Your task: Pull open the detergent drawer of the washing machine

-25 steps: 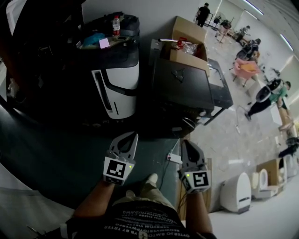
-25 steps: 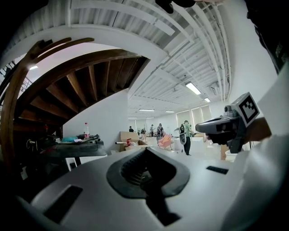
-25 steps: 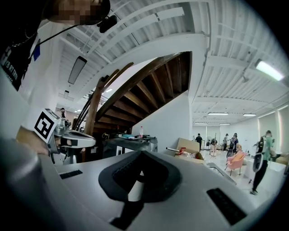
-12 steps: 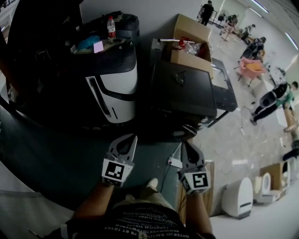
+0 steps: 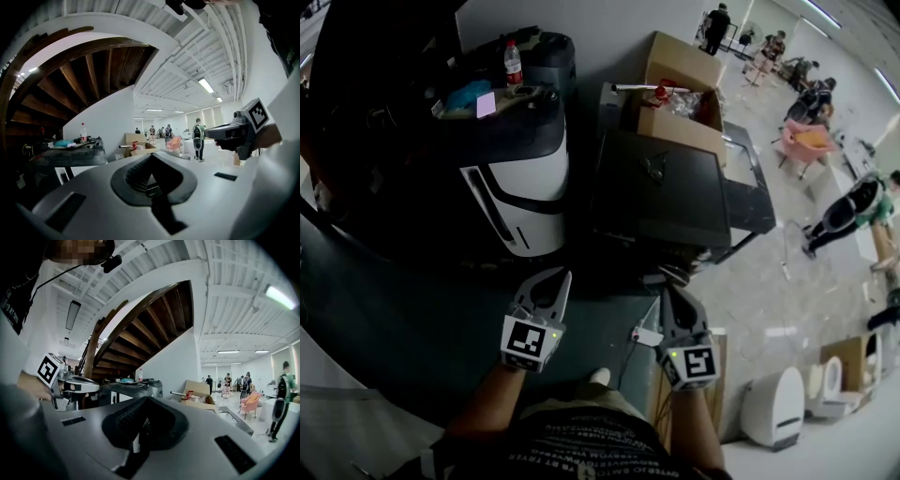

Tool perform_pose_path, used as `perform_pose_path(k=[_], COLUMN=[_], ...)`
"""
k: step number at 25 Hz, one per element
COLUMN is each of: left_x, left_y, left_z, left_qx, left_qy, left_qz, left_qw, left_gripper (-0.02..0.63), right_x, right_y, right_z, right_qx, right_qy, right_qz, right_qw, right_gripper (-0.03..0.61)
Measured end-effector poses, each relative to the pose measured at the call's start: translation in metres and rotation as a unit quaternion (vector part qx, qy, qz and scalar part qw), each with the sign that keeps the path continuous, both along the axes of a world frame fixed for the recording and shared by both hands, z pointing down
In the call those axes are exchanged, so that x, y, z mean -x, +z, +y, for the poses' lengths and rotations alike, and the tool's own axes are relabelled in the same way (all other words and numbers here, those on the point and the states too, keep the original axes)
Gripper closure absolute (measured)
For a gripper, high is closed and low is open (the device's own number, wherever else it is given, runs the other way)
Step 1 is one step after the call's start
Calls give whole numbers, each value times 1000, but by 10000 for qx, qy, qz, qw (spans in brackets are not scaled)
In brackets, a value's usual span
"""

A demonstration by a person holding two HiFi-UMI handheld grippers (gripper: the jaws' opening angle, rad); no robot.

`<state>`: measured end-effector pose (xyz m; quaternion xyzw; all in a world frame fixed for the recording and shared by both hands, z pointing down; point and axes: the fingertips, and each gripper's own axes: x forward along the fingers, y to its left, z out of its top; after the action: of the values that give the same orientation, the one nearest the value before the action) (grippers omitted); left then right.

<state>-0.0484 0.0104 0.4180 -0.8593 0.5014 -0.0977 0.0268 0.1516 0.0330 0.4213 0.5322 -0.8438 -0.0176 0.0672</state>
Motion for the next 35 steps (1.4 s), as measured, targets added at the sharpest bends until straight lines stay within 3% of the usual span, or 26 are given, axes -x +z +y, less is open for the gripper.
perform_pose_path(k=[8,20,30,35], left_x=[-17,-29,-20,-16], left_y=[-3,2,17,21], left_z=[-29,-44,-59,-86], left_qx=[4,113,355,425], left_qy=[-220,-437,-341,-188], left_qz=[-92,-222,-235,-227], left_qw=[9997,9987,9985,9987], left_gripper=[611,611,611,611], right_x=[-20,-18,-18,-16], right_y=[-7,-3,7,8], right_z=[-39,-68,-80,-101], right_qx=[-27,59,140,303], right_qy=[-158,-569,-472,-190], right_qz=[-77,-282,-189,-105], right_qw=[9998,9980,9986,9993], right_gripper=[588,588,588,588])
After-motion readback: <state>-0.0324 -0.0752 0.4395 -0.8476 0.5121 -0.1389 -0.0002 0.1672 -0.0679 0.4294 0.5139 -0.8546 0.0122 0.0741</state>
